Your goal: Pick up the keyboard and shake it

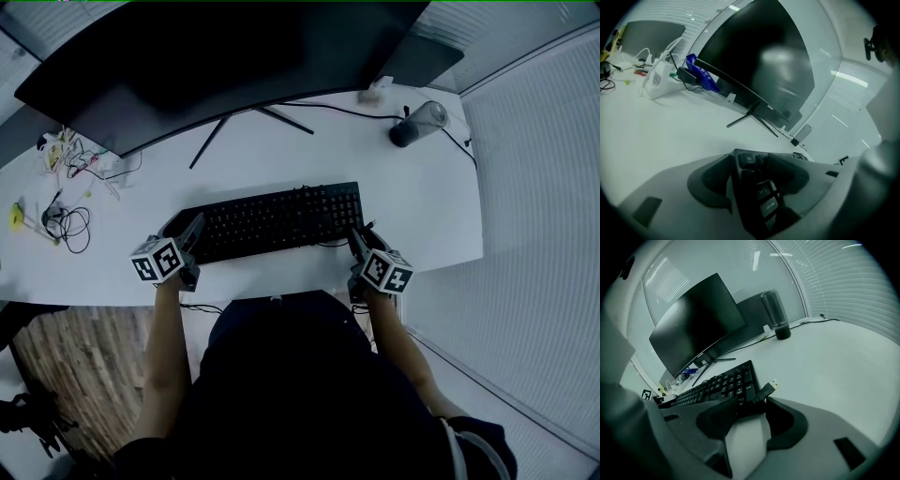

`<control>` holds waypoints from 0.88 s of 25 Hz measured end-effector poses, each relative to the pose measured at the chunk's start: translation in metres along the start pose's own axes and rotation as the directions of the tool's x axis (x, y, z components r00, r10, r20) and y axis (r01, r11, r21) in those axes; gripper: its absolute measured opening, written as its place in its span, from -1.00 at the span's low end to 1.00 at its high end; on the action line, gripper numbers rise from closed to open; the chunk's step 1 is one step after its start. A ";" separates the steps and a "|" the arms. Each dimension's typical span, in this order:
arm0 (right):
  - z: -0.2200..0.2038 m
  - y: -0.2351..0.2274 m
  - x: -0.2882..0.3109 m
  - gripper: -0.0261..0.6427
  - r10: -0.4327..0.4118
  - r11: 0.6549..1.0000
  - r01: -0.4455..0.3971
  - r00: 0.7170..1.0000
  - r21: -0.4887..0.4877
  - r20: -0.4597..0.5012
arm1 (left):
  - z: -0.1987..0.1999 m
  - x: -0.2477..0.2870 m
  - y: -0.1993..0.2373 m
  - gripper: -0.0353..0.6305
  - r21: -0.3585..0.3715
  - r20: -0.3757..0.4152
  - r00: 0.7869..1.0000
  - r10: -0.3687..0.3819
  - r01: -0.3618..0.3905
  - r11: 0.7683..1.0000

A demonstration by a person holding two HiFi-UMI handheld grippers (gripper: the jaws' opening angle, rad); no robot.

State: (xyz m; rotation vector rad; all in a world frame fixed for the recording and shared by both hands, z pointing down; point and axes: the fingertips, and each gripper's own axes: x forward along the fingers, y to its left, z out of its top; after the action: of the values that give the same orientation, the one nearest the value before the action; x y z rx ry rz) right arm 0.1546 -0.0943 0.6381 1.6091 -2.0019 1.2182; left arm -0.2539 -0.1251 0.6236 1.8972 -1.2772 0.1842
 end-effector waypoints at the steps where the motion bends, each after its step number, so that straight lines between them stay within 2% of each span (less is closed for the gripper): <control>1: -0.002 -0.001 0.001 -0.32 0.001 1.000 -0.001 1.000 0.005 0.003 | 0.002 0.002 0.000 -0.10 0.020 0.001 1.000 -0.004 0.003 1.000; 5: -0.007 -0.001 0.004 -0.32 -0.004 1.000 0.004 1.000 0.000 0.001 | 0.000 0.008 0.004 -0.11 0.087 -0.058 0.997 0.042 -0.036 0.996; 9: -0.004 0.000 0.005 -0.32 -0.027 0.998 0.026 1.000 -0.062 -0.012 | -0.003 0.007 0.006 -0.10 0.152 -0.052 0.992 0.119 -0.110 0.982; 11: 0.001 0.001 0.002 -0.29 -0.065 0.990 0.062 0.998 -0.131 -0.020 | 0.000 0.004 0.005 -0.10 0.216 -0.047 0.985 0.168 -0.154 0.964; 13: 0.012 0.006 -0.005 -0.21 -0.095 0.978 0.093 0.995 -0.188 -0.001 | 0.006 0.000 -0.001 -0.10 0.294 -0.039 0.976 0.213 -0.192 0.936; 15: 0.030 0.015 -0.012 -0.20 -0.108 0.964 0.113 0.994 -0.242 0.036 | 0.018 -0.008 -0.010 -0.10 0.341 -0.005 0.972 0.234 -0.219 0.914; 18: 0.062 0.039 -0.021 -0.19 -0.096 0.938 0.126 0.989 -0.324 0.109 | 0.041 -0.022 -0.036 -0.10 0.367 0.083 0.969 0.231 -0.246 0.897; 20: 0.085 0.066 -0.025 -0.19 -0.040 0.930 0.096 0.986 -0.356 0.162 | 0.061 -0.033 -0.062 -0.13 0.392 0.154 0.966 0.206 -0.251 0.885; 22: 0.109 0.100 -0.028 -0.24 0.055 0.919 0.034 0.976 -0.393 0.212 | 0.085 -0.042 -0.091 -0.39 0.418 0.232 0.960 0.156 -0.244 0.875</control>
State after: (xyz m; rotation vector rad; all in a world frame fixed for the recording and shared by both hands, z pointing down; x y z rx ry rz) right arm 0.1022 -0.1570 0.5110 1.5777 -2.2130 0.5984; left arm -0.2250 -0.1408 0.4966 2.2010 -1.6779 0.4432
